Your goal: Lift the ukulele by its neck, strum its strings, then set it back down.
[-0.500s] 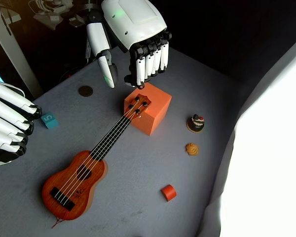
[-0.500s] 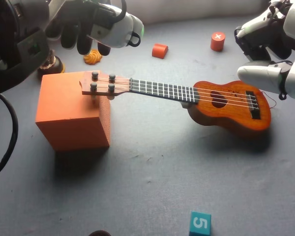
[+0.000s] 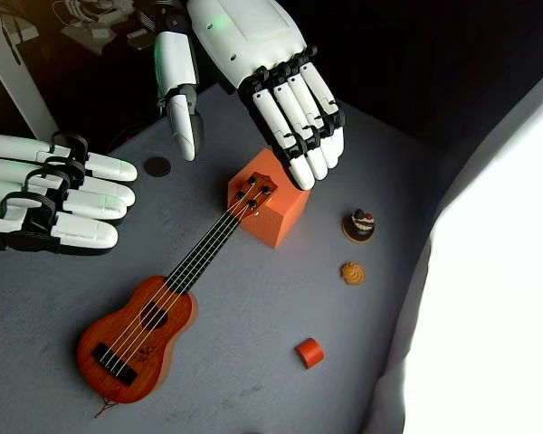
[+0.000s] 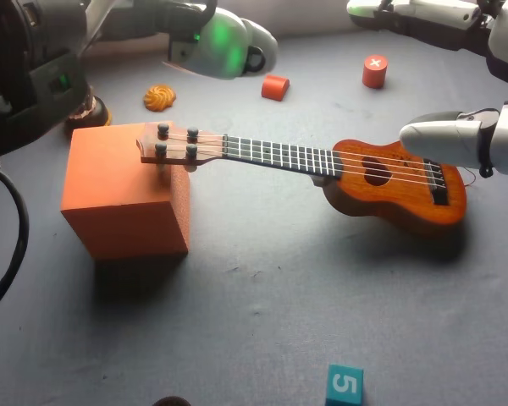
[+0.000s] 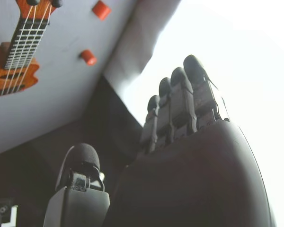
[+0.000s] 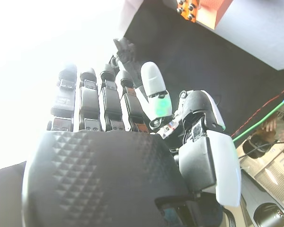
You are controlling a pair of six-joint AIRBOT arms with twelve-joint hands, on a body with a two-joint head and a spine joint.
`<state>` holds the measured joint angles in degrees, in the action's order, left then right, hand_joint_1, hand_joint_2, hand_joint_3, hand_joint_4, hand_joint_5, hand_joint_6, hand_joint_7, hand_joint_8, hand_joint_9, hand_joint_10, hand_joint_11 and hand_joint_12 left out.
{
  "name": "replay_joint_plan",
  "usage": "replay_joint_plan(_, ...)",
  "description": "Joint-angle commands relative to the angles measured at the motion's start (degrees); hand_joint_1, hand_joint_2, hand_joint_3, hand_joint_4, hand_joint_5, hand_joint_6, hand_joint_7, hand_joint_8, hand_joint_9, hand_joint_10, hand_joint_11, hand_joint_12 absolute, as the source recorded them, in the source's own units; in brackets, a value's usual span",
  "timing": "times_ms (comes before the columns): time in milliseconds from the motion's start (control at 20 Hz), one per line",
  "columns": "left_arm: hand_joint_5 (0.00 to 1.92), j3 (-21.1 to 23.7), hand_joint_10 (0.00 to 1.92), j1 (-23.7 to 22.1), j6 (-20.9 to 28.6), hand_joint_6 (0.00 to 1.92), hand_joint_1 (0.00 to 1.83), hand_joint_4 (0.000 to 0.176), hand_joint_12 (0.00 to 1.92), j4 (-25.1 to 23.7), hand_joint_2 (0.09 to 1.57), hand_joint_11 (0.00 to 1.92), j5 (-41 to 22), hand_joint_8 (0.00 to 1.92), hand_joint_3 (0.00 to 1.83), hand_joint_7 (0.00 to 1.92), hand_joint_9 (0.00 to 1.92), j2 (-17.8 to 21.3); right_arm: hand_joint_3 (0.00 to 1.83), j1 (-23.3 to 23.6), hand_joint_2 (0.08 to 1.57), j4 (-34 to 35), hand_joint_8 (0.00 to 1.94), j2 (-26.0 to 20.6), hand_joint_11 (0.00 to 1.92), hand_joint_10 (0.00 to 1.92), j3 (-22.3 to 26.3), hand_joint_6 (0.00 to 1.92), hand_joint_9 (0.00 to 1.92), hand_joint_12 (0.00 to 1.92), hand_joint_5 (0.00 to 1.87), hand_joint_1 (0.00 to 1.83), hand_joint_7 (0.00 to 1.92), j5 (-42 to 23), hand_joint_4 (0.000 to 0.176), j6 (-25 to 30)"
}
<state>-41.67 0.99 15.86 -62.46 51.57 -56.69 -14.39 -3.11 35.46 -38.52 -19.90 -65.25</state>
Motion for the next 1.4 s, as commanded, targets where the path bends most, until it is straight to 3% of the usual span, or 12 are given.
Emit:
replay_joint_plan(0, 0.07, 0.5, 0.0, -1.0, -0.2, 0.0, 0.0, 0.038, 0.66, -4.0, 1.23, 0.0, 0.0, 0.0, 0.0, 0.14, 0.14, -0.4, 0.0, 0.9, 1.24, 0.2, 0.0, -0.1, 0.0, 0.22, 0.2, 0.07, 0.05, 0.49, 0.08, 0.03, 0.16, -7.2, 0.0, 0.2)
replay_joint_plan(100, 0.05, 1.3, 0.01, -1.3, -0.1, 0.0, 0.02, 0.039, 0.68, -3.8, 1.22, 0.0, 2.5, 0.0, 0.0, 0.14, 0.16, -1.2, 0.0, 0.9, 1.24, 0.2, 0.0, -0.1, 0.0, 0.23, 0.2, 0.07, 0.05, 0.38, 0.08, 0.07, 0.17, -7.2, 0.0, 0.3)
replay_joint_plan(300, 0.0, 1.9, 0.0, -0.2, 0.8, 0.0, 0.43, 0.023, 0.64, -4.8, 1.09, 0.0, 2.3, 0.0, 0.0, 0.09, 0.15, -3.9, 0.0, 0.9, 1.24, 0.2, 0.0, -0.1, 0.0, 0.25, 0.2, 0.06, 0.06, 0.59, 0.11, 0.07, 0.19, -7.2, 0.0, 0.4)
replay_joint_plan(350, 0.0, 2.1, 0.0, 0.9, 3.4, 0.0, 0.65, 0.023, 0.43, -6.9, 1.08, 0.0, 1.8, 0.0, 0.0, 0.02, 0.05, -4.5, 0.0, 0.9, 1.24, 0.2, 0.01, -0.1, 0.0, 0.26, 0.2, 0.06, 0.08, 0.69, 0.12, 0.07, 0.2, -7.3, 0.0, 0.4)
replay_joint_plan(450, 0.0, 2.3, 0.0, 3.7, 9.8, 0.0, 0.91, 0.021, 0.05, -11.7, 1.09, 0.0, 1.4, 0.0, 0.0, 0.0, 0.0, -6.3, 0.0, 0.9, 1.24, 0.2, 0.0, -0.1, 0.0, 0.26, 0.2, 0.06, 0.07, 0.71, 0.12, 0.02, 0.19, -7.3, 0.0, 0.5)
replay_joint_plan(650, 0.0, 1.7, 0.0, 7.0, 11.5, 0.0, 0.84, 0.0, 0.0, -13.8, 1.11, 0.0, 5.1, 0.0, 0.0, 0.0, 0.0, -10.7, 0.0, 0.9, 1.25, 0.2, 0.0, 0.0, 0.0, 0.27, 0.3, 0.06, 0.08, 0.72, 0.13, 0.04, 0.19, -7.3, 0.0, 0.7)
replay_joint_plan(800, 0.0, 1.2, 0.0, 8.2, 11.5, 0.0, 0.87, 0.0, 0.0, -13.8, 1.1, 0.0, 10.2, 0.0, 0.0, 0.0, 0.0, -13.3, 0.0, 1.0, 1.25, 0.2, 0.0, 0.1, 0.0, 0.27, 0.3, 0.05, 0.07, 0.68, 0.12, 0.05, 0.18, -7.5, 0.0, 1.0)
replay_joint_plan(950, 0.0, -0.2, 0.0, 9.9, 12.3, 0.0, 0.81, 0.0, 0.0, -15.0, 1.12, 0.0, 11.6, 0.0, 0.01, 0.0, 0.0, -15.5, 0.0, 1.0, 1.25, 0.2, 0.01, 0.1, 0.0, 0.26, 0.3, 0.04, 0.06, 0.49, 0.11, 0.06, 0.16, -7.5, 0.0, 0.9)
replay_joint_plan(1050, 0.0, -1.4, 0.0, 11.2, 13.1, 0.0, 0.81, 0.0, 0.0, -16.3, 1.11, 0.0, 12.2, 0.0, 0.0, 0.0, 0.0, -17.2, 0.0, 1.0, 1.25, 0.2, 0.01, 0.0, 0.0, 0.26, 0.3, 0.04, 0.06, 0.49, 0.11, 0.05, 0.17, -7.5, 0.0, 0.9)
replay_joint_plan(1200, 0.0, -3.6, 0.0, 12.9, 15.1, 0.0, 0.82, 0.0, 0.0, -18.1, 1.1, 0.0, 12.5, 0.0, 0.0, 0.0, 0.0, -19.5, 0.0, 1.0, 1.24, 0.2, 0.01, 0.1, 0.0, 0.26, 0.3, 0.04, 0.07, 0.63, 0.14, 0.09, 0.2, -7.4, 0.0, 0.9)
replay_joint_plan(1350, 0.0, -6.3, 0.0, 13.8, 15.3, 0.0, 0.82, 0.0, 0.0, -18.9, 1.11, 0.0, 12.5, 0.0, 0.0, 0.0, 0.0, -22.0, 0.0, 1.1, 1.24, 0.2, 0.0, 0.1, 0.0, 0.24, 0.3, 0.02, 0.07, 0.56, 0.11, 0.05, 0.17, -7.5, 0.0, 1.4)
